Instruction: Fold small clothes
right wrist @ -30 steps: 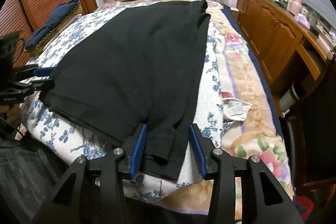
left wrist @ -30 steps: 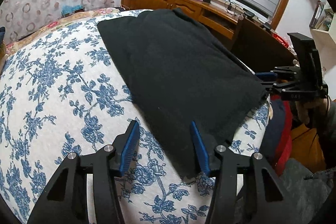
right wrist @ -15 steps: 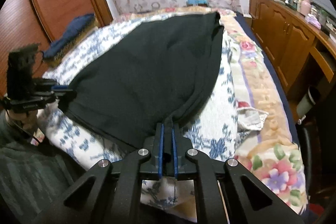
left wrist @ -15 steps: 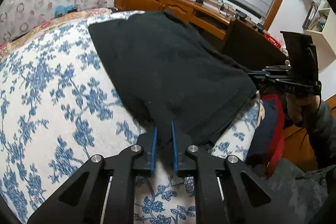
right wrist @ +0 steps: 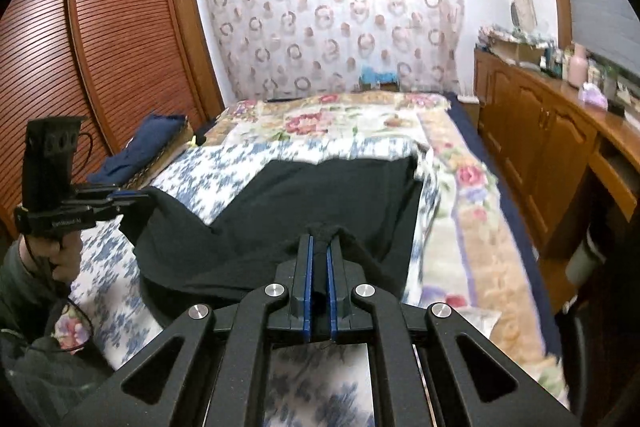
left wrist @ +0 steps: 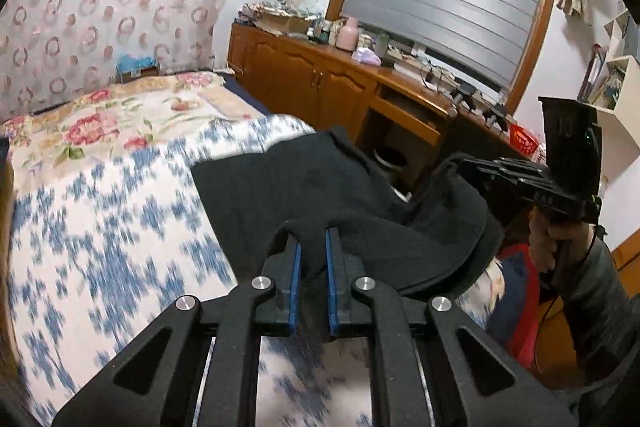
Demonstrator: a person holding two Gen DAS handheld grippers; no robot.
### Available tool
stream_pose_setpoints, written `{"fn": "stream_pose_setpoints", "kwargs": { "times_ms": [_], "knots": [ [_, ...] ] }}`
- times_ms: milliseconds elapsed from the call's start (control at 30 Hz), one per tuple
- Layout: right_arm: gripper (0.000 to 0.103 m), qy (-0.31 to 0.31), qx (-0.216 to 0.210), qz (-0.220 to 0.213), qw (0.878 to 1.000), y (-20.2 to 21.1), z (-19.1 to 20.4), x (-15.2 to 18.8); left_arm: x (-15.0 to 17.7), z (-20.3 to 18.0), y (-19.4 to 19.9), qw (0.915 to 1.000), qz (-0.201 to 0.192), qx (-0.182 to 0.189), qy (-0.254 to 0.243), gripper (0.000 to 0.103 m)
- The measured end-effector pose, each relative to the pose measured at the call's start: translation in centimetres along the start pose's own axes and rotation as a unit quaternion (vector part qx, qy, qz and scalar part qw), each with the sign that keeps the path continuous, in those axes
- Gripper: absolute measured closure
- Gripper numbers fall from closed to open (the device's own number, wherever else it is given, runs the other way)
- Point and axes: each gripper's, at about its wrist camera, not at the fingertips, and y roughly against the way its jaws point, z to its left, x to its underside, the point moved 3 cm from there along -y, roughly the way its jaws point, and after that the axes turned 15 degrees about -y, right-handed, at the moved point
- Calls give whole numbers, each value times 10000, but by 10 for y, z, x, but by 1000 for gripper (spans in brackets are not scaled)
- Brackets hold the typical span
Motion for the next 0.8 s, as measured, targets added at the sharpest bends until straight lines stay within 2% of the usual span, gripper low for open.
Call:
{"fn": "stream_pose_setpoints", "kwargs": {
  "times_ms": [200, 367, 667, 800],
  "knots": [
    [98, -20, -6, -254, 9997, -21, -8, -33, -31, 36, -25, 9998, -38, -208, 47, 92],
    [98, -55, 149, -263, 9995, -63, -11, -47, -47, 65, -54, 9995, 76, -275, 145, 92],
    [97, -261, 411, 140, 9987, -142, -27, -66, -41, 108, -105, 9971, 500, -304, 477, 92],
    [97, -277, 469, 249, 9982, -151, -25, -74, -37, 114, -114, 9965, 613, -206, 528, 91]
  ]
}}
